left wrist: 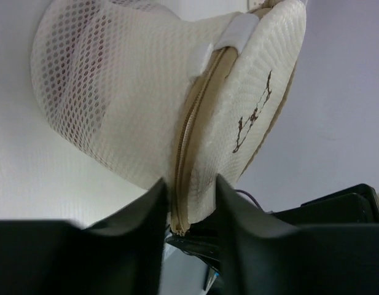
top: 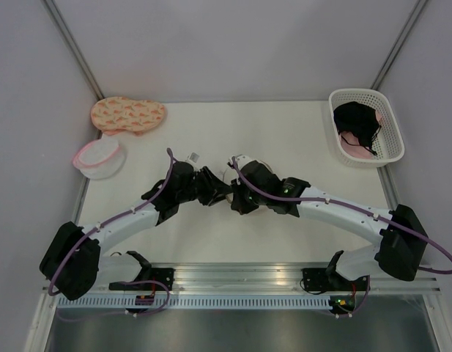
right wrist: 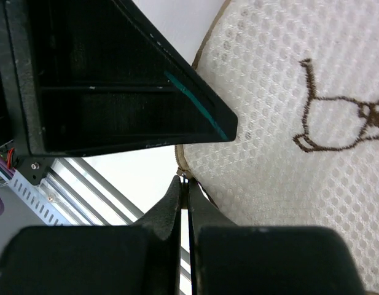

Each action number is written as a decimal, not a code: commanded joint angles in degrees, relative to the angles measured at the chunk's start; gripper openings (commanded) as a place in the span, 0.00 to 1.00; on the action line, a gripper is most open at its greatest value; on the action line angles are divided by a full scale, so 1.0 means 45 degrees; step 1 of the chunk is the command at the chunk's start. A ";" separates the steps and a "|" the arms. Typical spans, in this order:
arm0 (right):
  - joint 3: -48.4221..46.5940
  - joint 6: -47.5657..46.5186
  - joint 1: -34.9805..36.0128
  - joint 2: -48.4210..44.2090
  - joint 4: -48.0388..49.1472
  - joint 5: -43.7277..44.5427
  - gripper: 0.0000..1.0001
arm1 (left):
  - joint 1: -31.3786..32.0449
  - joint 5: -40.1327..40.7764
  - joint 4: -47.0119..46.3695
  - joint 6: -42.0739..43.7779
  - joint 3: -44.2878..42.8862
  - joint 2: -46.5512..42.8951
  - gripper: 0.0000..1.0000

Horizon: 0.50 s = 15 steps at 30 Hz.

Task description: Unzip the laundry bag and remove the bra

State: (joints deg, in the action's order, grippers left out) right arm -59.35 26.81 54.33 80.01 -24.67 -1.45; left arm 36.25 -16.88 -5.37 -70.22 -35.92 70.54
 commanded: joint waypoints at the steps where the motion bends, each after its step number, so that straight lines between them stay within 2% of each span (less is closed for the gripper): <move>1: -0.0521 -0.0020 -0.0002 -0.0084 0.0481 -0.0087 0.00 | 0.0069 0.0334 -0.1288 -0.0315 0.0033 0.0066 0.31; 2: -0.0541 -0.0039 0.0017 -0.0161 0.0462 -0.0068 0.01 | 0.0070 0.0334 -0.1269 -0.0334 0.0014 0.0085 0.23; 3: -0.0541 -0.0039 -0.0002 -0.0201 0.0404 -0.0010 0.01 | 0.0050 0.0411 -0.1211 -0.0334 0.0014 0.0085 0.11; 5: -0.0599 -0.0078 -0.0002 -0.0240 0.0248 -0.0009 0.00 | 0.0050 0.0510 -0.1113 -0.0334 0.0014 0.0027 0.03; 11: -0.1008 -0.0448 0.0018 -0.0027 -0.0903 -0.0242 0.01 | -0.0145 0.1660 -0.0137 0.0192 -0.0181 -0.0305 0.02; 15: -0.1166 -0.0879 0.0037 0.0306 -0.2817 -0.0361 0.01 | -0.1273 0.1527 0.0098 0.0563 -0.0064 -0.0422 0.02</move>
State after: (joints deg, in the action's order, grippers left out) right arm -62.46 24.86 54.22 80.25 -29.41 -1.65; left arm 34.30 -13.61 -5.61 -70.41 -35.86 70.00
